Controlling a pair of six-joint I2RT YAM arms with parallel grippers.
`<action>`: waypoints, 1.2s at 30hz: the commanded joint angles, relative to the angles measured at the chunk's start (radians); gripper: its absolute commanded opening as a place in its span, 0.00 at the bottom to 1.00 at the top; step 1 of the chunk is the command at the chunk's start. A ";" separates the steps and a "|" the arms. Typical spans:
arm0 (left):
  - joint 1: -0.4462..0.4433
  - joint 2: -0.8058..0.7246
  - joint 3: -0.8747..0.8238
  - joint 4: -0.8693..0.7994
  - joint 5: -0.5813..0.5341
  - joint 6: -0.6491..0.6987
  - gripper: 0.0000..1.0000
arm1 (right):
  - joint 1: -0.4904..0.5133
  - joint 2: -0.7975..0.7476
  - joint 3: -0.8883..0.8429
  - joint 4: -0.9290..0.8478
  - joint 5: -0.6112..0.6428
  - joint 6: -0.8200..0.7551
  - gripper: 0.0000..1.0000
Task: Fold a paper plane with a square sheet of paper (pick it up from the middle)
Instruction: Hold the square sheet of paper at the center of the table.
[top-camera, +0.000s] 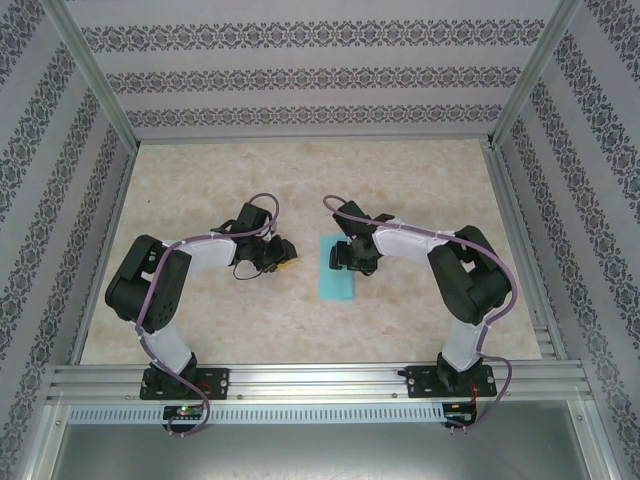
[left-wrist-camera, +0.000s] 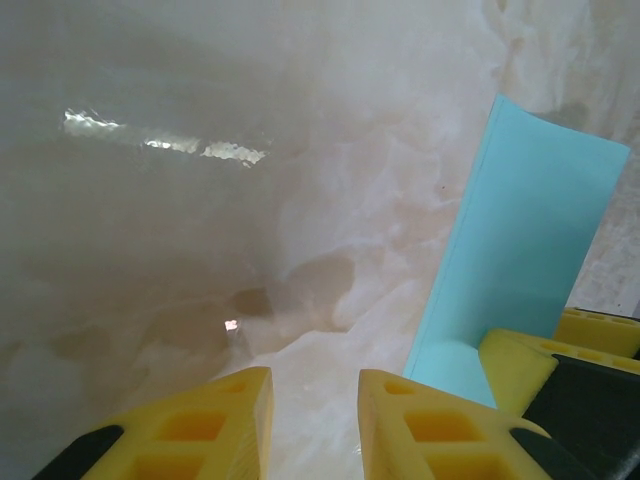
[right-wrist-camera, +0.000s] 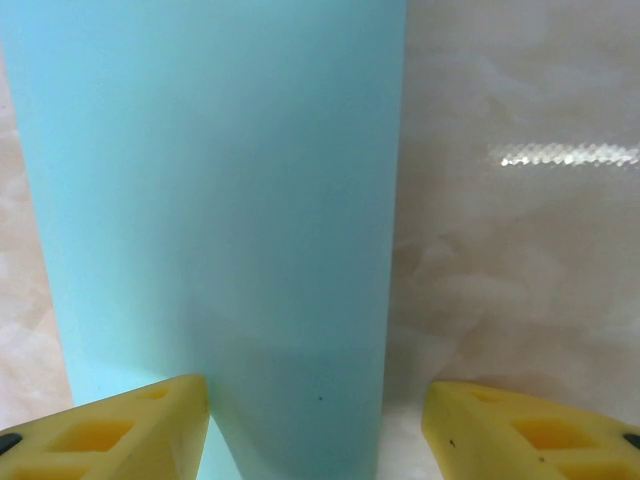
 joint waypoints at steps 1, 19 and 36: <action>0.010 -0.025 0.001 0.019 0.019 0.025 0.30 | 0.015 0.112 -0.035 0.041 -0.019 0.024 0.62; -0.028 0.002 0.028 0.032 0.065 0.043 0.29 | 0.025 0.153 -0.020 0.027 -0.023 0.028 0.65; -0.087 0.051 0.066 0.071 0.108 0.033 0.27 | 0.030 0.191 -0.004 0.014 -0.019 0.032 0.67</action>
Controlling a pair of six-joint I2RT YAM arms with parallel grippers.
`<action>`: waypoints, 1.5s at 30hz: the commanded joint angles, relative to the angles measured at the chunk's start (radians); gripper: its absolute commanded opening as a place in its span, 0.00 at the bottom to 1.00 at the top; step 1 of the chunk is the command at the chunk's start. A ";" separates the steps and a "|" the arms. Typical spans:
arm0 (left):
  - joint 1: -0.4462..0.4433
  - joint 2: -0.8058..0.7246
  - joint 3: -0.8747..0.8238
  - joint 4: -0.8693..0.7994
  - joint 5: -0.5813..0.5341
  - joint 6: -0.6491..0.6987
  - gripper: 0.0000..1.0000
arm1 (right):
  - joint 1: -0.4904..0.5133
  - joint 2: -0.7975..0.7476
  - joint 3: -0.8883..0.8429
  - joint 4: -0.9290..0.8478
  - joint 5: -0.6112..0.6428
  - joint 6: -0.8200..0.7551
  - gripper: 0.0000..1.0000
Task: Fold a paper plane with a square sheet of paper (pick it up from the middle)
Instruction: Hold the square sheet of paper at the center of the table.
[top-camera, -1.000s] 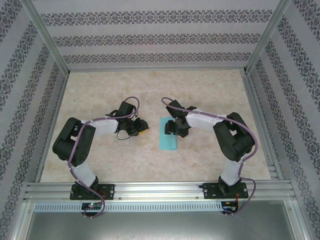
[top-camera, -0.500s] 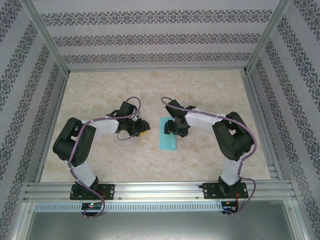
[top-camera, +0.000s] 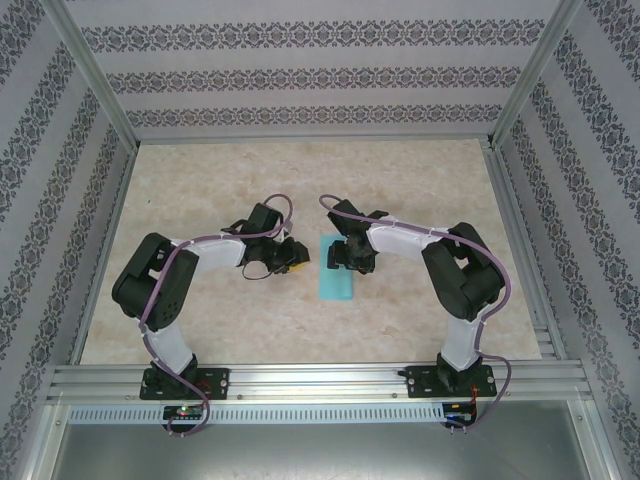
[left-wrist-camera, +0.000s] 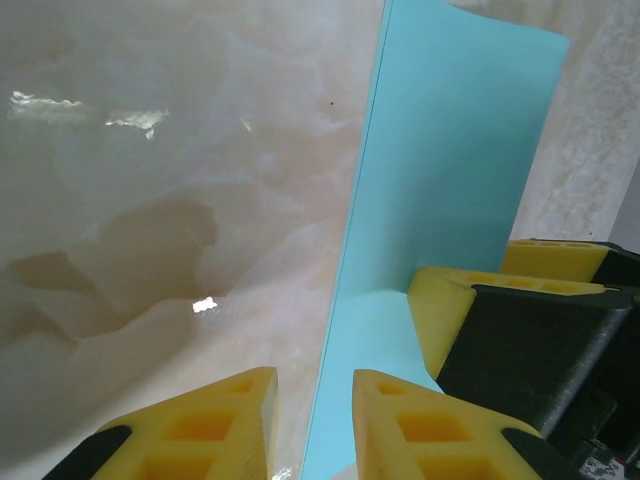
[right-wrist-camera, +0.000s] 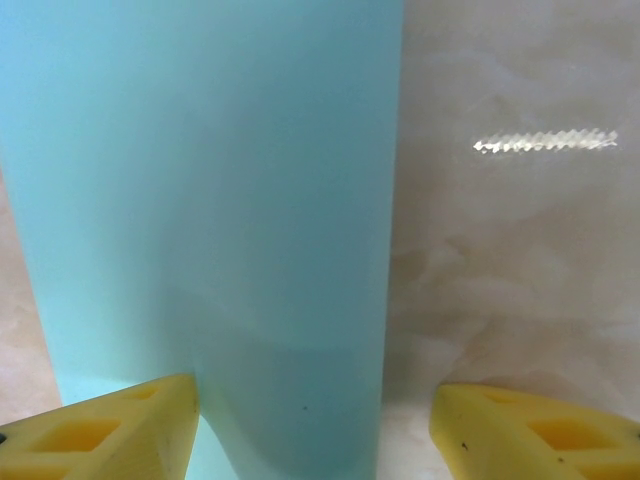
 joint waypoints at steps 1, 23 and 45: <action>-0.020 0.019 0.030 0.045 0.027 0.010 0.27 | 0.016 0.145 -0.060 0.075 -0.046 0.012 0.67; -0.076 0.147 0.099 0.105 0.095 -0.016 0.02 | 0.017 0.154 -0.063 0.081 -0.050 0.012 0.66; -0.073 0.143 0.091 0.141 0.089 -0.020 0.01 | 0.025 0.164 -0.061 0.086 -0.053 0.004 0.66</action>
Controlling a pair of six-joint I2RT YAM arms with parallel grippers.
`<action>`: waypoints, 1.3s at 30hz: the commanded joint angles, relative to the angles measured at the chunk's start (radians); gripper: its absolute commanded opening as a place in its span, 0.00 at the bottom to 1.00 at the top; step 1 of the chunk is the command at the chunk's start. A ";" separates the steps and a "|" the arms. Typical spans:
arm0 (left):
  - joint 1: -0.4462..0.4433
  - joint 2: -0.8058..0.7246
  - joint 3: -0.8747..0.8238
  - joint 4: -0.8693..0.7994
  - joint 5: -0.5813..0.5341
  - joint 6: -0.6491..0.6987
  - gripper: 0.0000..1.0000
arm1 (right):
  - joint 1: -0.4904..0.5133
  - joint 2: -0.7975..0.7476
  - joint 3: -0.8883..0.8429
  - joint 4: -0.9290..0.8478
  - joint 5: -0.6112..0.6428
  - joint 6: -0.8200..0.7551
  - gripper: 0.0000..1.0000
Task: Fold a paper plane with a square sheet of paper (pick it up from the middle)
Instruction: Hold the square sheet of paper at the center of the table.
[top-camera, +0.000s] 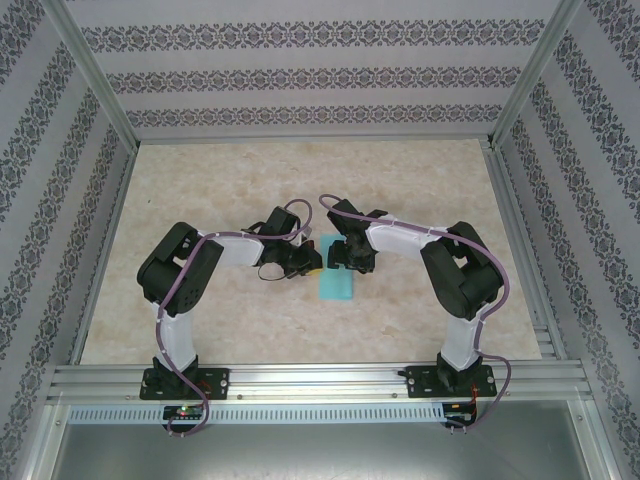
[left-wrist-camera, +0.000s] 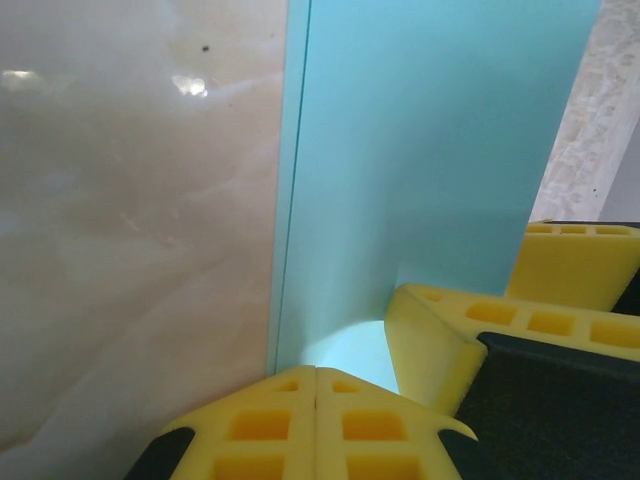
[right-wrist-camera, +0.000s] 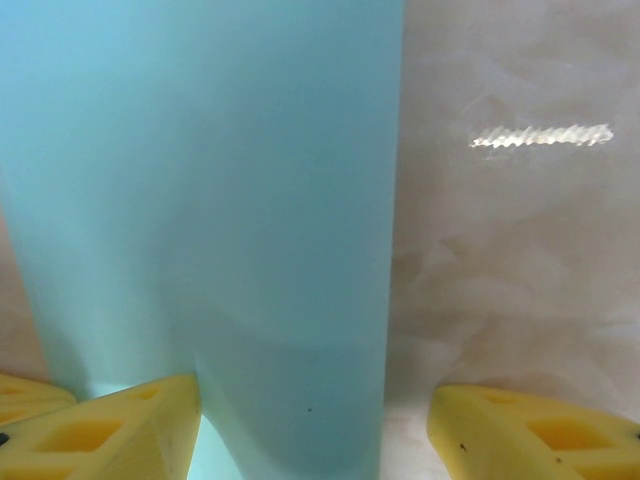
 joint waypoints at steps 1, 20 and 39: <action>-0.005 -0.014 0.014 0.050 0.010 -0.008 0.02 | 0.024 0.153 -0.068 0.099 -0.056 -0.004 0.67; -0.005 0.024 0.049 -0.078 -0.035 0.040 0.00 | 0.024 0.157 -0.063 0.096 -0.053 -0.007 0.66; -0.024 0.073 0.091 -0.316 -0.176 0.133 0.00 | -0.007 -0.171 -0.081 0.093 -0.039 0.013 0.67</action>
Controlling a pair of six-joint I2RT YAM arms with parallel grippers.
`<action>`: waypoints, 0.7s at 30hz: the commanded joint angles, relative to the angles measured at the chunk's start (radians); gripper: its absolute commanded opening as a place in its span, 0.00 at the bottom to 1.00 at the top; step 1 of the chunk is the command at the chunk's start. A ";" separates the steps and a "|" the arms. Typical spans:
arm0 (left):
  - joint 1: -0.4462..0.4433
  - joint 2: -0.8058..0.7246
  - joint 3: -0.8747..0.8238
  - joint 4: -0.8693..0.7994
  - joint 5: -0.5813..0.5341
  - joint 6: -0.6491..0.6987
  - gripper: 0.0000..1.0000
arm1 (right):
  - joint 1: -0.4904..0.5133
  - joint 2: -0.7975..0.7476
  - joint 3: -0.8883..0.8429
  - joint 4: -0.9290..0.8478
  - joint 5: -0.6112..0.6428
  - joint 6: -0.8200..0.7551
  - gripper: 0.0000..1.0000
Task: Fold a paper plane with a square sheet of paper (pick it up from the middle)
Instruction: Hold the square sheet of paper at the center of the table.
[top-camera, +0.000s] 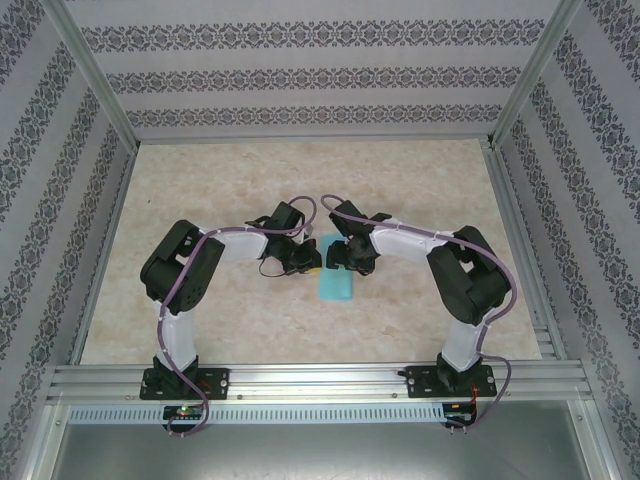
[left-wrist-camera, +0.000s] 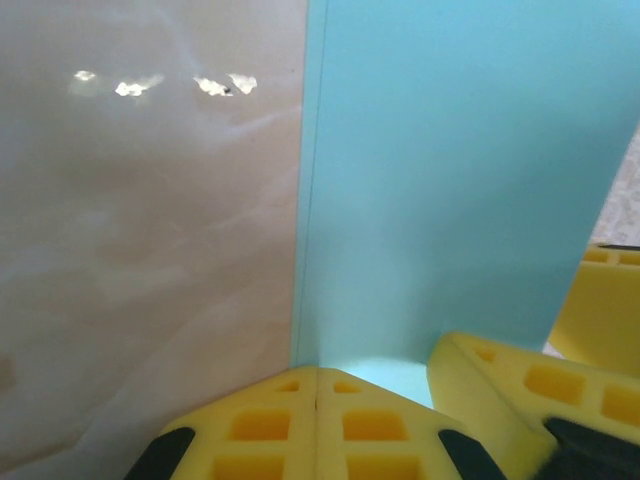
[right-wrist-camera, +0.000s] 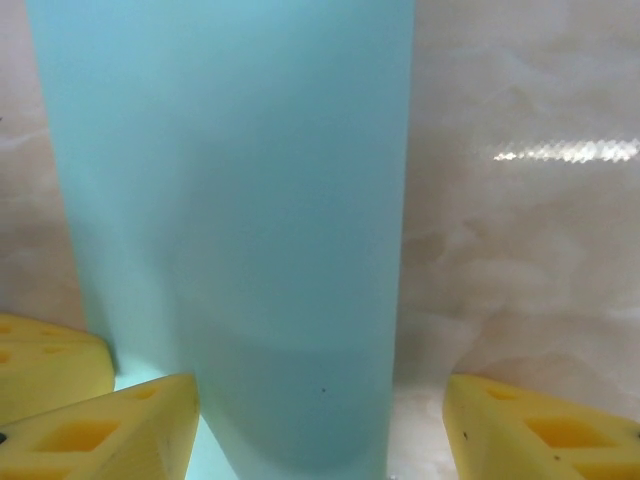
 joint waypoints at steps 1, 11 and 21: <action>-0.018 0.050 -0.006 -0.139 -0.112 0.041 0.00 | -0.015 -0.117 -0.033 0.038 -0.012 0.017 0.67; -0.031 0.079 -0.001 -0.158 -0.147 0.027 0.00 | -0.063 -0.281 -0.152 0.247 -0.220 0.030 0.50; -0.032 0.080 -0.018 -0.170 -0.186 -0.015 0.00 | -0.067 -0.123 -0.149 0.340 -0.338 0.056 0.11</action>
